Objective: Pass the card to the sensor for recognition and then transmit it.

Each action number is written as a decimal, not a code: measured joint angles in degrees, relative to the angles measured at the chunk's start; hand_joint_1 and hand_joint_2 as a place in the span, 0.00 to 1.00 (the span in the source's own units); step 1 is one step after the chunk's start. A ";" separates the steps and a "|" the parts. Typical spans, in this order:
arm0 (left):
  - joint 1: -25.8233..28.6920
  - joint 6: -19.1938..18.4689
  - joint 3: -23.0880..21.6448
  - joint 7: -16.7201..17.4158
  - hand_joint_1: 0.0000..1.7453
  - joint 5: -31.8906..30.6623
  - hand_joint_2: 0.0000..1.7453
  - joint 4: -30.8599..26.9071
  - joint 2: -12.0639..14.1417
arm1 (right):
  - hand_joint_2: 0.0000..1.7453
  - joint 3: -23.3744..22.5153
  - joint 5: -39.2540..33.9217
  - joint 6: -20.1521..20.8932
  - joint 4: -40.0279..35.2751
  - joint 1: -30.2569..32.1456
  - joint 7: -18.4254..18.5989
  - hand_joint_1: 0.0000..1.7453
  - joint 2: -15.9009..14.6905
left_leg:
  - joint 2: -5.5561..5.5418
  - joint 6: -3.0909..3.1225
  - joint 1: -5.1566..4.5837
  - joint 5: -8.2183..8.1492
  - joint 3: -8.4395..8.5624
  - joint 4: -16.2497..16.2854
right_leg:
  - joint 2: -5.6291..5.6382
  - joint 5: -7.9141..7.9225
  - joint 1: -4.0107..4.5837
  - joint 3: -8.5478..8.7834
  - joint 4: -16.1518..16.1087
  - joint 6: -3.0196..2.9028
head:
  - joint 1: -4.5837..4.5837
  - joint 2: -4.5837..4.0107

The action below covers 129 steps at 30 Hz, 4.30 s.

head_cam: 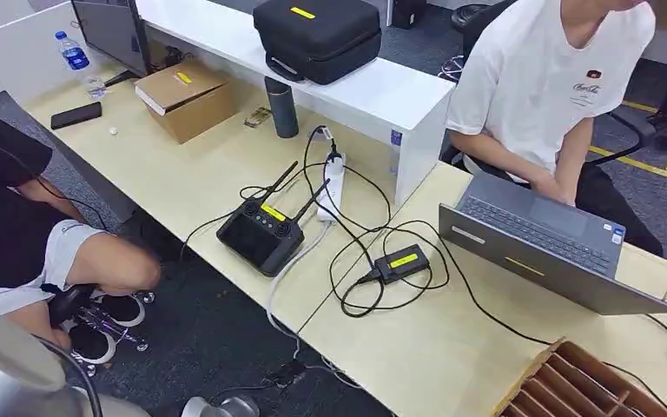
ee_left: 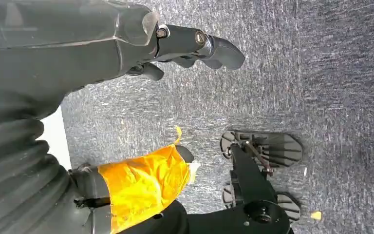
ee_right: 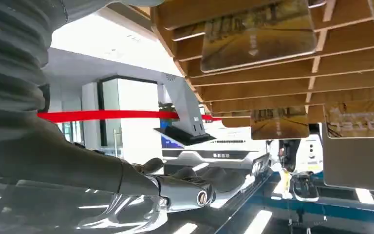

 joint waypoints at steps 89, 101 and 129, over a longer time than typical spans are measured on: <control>-1.42 -0.52 0.00 1.51 0.00 -2.21 1.00 0.00 -0.55 | 1.00 -0.68 -5.18 -0.02 9.44 -6.62 -6.62 1.00 6.08 | 0.01 0.00 0.01 0.00 0.01 0.00 | 0.01 -0.02 0.01 0.01 0.02 -0.03 | 0.00 0.00; -1.74 2.10 0.00 2.01 0.00 -3.58 1.00 0.00 -0.46 | 1.00 -1.26 -5.33 -0.02 9.55 -6.61 -7.93 1.00 6.53 | 0.01 -0.01 0.01 0.00 0.02 0.00 | 0.01 -0.02 0.01 0.01 0.02 -0.03 | 0.00 0.00; -2.86 0.35 -1.11 3.23 0.00 -6.69 1.00 0.00 -0.50 | 1.00 4.53 -12.59 -0.02 3.89 -20.24 -2.67 1.00 5.59 | 0.03 -0.04 0.01 0.06 0.05 0.01 | 0.09 0.03 0.01 0.01 0.06 -0.09 | 0.02 0.00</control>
